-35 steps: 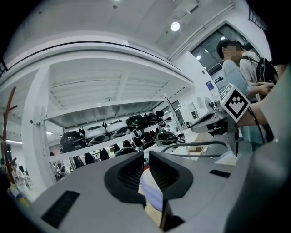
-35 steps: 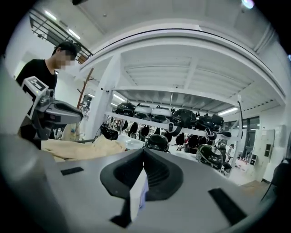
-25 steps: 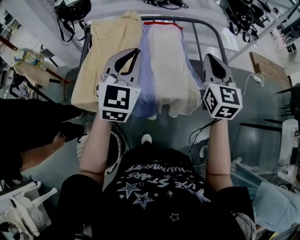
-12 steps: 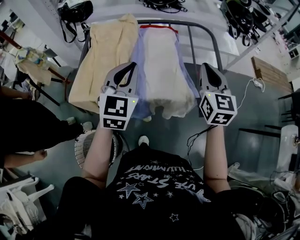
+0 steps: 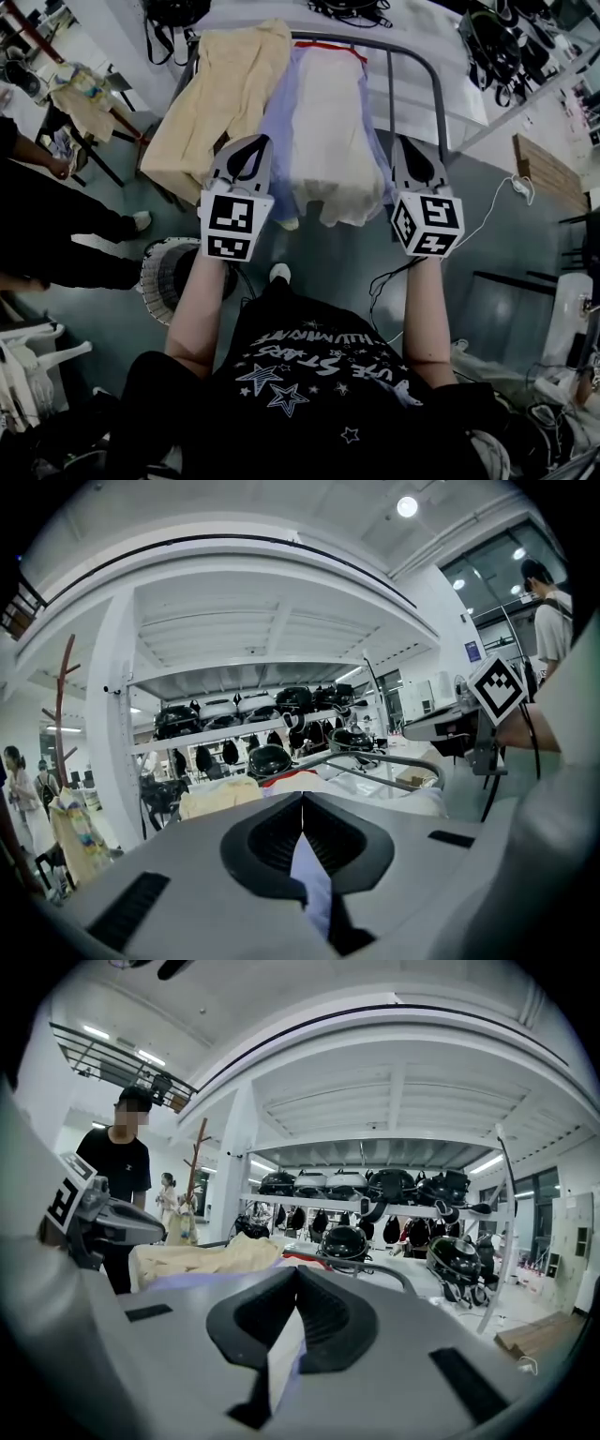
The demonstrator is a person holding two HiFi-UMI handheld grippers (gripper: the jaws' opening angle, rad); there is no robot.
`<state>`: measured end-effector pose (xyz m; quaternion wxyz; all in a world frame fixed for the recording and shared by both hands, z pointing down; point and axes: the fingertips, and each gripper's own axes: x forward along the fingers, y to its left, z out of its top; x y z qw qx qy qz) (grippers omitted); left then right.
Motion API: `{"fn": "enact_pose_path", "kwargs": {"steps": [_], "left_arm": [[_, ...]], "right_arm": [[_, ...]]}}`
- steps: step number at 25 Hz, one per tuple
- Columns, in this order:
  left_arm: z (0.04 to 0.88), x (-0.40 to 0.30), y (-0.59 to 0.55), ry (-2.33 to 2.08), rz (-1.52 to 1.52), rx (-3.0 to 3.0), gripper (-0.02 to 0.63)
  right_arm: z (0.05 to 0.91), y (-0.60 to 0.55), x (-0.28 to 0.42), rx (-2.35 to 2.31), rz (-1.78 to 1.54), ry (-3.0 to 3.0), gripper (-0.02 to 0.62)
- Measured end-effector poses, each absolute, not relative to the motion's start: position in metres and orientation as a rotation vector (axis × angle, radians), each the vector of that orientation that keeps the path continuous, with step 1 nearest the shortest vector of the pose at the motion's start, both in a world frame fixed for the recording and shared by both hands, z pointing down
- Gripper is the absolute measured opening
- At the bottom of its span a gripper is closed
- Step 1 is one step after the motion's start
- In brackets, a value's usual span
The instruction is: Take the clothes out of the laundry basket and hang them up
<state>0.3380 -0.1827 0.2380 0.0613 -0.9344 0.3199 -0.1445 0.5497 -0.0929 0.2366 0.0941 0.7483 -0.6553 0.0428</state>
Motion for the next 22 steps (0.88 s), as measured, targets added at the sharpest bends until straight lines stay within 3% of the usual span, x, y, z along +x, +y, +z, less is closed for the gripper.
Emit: {"fn": "enact_pose_path", "kwargs": {"steps": [22], "left_arm": [[0.26,0.271,-0.039,1.182,-0.531,-2.783,0.02]], "right_arm": [[0.253,0.031,0.503,2.094,0.181,-2.083,0.009]]}}
